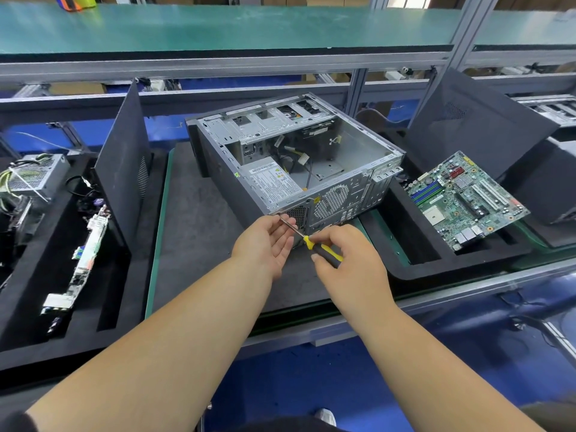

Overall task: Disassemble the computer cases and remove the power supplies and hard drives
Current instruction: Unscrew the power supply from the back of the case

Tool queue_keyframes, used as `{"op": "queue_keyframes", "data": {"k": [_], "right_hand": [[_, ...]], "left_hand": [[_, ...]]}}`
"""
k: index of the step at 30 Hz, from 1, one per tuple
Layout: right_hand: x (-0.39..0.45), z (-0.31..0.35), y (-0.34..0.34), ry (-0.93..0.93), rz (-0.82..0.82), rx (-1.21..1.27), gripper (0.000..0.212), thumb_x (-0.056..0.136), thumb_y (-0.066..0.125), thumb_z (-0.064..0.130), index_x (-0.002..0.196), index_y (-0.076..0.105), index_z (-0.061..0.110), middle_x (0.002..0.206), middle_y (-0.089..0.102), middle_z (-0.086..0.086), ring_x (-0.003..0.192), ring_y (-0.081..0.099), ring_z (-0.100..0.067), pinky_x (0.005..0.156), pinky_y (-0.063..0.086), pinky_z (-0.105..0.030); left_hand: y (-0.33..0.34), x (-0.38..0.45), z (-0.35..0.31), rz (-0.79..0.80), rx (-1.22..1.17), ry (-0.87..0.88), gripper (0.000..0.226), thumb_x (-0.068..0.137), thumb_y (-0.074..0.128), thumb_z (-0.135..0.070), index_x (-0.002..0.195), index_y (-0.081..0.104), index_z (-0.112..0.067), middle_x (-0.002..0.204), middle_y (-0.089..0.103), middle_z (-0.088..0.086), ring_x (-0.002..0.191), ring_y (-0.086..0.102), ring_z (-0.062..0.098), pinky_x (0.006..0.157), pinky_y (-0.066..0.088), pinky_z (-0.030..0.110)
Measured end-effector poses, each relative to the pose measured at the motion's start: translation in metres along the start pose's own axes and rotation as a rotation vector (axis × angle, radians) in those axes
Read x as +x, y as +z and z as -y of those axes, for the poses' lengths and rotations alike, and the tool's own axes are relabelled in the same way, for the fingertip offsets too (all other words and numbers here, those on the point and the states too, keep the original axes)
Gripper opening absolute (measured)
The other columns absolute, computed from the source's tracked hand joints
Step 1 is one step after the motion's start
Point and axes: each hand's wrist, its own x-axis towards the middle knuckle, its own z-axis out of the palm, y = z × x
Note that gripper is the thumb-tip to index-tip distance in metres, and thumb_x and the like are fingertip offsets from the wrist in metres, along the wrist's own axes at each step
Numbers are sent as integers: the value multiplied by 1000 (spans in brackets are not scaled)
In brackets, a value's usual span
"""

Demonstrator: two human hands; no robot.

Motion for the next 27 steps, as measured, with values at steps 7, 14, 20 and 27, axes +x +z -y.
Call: {"op": "queue_keyframes", "data": {"k": [7, 14, 20, 27], "right_hand": [[-1, -1, 3, 37, -1, -58, 30, 81, 69, 17, 101, 63, 38, 100, 54, 19, 96, 51, 1, 74, 39, -9], [-5, -5, 4, 125, 51, 3, 25, 84, 66, 24, 103, 60, 38, 99, 57, 22, 95, 53, 2, 78, 49, -25], [-4, -12, -1, 206, 48, 14, 19, 88, 60, 27, 101, 59, 41, 96, 60, 23, 92, 52, 3, 74, 47, -24], [3, -25, -15, 230, 5, 168, 20, 87, 56, 22, 97, 61, 38, 93, 60, 21, 88, 56, -4, 75, 48, -29]], "left_hand": [[-1, 0, 1, -1, -21, -5, 19, 96, 54, -17, 89, 71, -14, 79, 76, -2, 70, 72, 6, 65, 53, 20], [-1, 0, 1, -4, 10, 15, 16, 95, 55, -16, 92, 70, -13, 81, 77, -1, 68, 72, 7, 62, 54, 18], [0, 0, 2, 21, 8, 39, 14, 92, 59, -15, 98, 71, -12, 86, 77, 1, 73, 74, 8, 61, 55, 18], [14, 1, 3, 81, 41, 130, 13, 89, 62, -15, 89, 74, -10, 90, 77, 6, 81, 75, 13, 63, 57, 18]]}}
